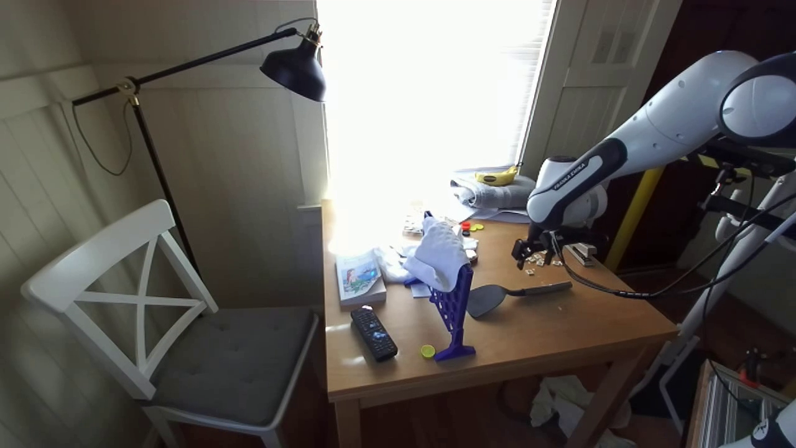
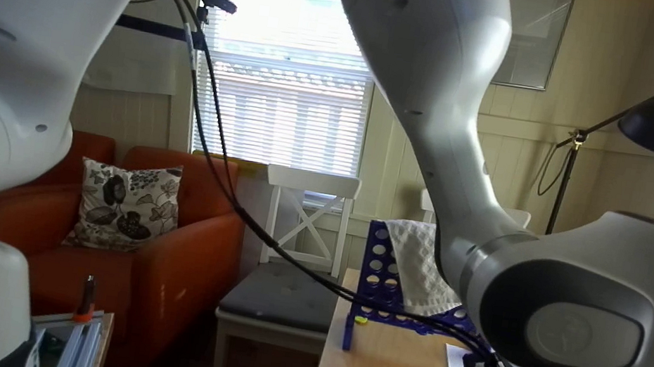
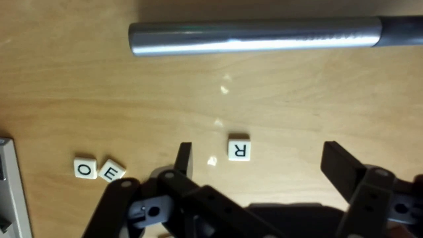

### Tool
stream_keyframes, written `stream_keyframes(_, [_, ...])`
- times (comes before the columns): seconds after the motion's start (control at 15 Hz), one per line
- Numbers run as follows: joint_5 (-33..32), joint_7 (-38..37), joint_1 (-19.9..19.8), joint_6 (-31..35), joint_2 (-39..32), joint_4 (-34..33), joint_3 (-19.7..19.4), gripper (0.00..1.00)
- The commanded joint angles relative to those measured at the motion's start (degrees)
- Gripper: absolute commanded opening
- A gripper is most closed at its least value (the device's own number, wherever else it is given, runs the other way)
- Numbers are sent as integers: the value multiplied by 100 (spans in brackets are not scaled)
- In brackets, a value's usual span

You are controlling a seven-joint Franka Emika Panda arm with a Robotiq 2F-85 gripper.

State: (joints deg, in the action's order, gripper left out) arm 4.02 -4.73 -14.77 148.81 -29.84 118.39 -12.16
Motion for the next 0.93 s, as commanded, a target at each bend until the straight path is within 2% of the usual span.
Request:
stream_keyframes(0.0, [27,2,-10,-206,-94,-153,28,100])
stream_keyframes(0.13, [44,3,-17,-361,-223,-339,55,100])
stream_keyframes(0.47, [252,256,-212,605,-303,-137,239,100])
stream_keyframes(0.87, [1114,1057,-1039,764,-376,-54,946,100])
